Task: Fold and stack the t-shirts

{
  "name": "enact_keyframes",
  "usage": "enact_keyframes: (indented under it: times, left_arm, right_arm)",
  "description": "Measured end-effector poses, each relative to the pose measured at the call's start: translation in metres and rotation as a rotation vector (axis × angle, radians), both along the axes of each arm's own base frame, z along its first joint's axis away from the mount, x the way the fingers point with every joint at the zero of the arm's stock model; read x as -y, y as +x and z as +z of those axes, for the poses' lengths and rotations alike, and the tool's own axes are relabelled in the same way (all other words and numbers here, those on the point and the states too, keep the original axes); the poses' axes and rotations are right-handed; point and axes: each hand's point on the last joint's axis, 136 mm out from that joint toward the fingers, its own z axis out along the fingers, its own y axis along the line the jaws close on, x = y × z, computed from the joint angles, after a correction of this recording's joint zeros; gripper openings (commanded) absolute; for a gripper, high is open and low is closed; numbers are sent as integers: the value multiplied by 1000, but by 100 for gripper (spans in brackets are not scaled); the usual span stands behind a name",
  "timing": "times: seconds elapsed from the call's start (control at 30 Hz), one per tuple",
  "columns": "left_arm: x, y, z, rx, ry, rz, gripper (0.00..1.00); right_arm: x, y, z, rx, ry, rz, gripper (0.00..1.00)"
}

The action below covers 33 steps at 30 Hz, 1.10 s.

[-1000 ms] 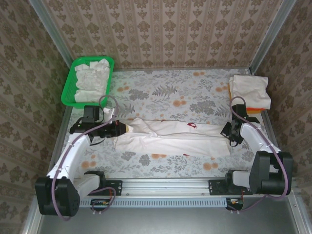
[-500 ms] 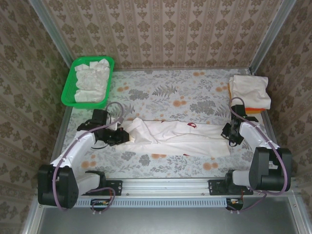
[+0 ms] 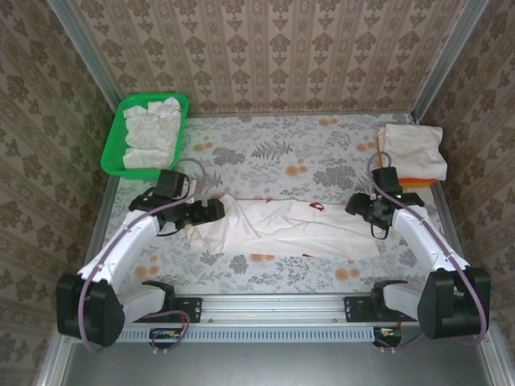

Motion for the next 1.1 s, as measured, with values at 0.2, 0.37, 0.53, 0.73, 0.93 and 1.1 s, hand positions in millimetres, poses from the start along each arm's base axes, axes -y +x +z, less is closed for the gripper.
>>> enact_keyframes:
  times: [0.2,0.37,0.53,0.73,0.93,1.1]
  left_arm:
    - [-7,13,-44,-85,203,85,79]
    - [-8,40,-42,-46,267,132,78]
    - [-13,54,-54,-57,336,166,80]
    - [-24,45,-54,-48,366,216,80]
    - [-37,26,-53,-20,275,306,77]
    - [-46,13,-68,-47,151,396,68]
  right_arm:
    - [-62,14,-20,-35,47,134,76]
    - [-77,17,-35,-75,57,148,75]
    - [-77,21,-32,-63,54,141,75]
    - [-89,28,-25,-28,55,216,72]
    - [-172,60,8,110,37,527,68]
    - [-267,80,23,209,66,773,61]
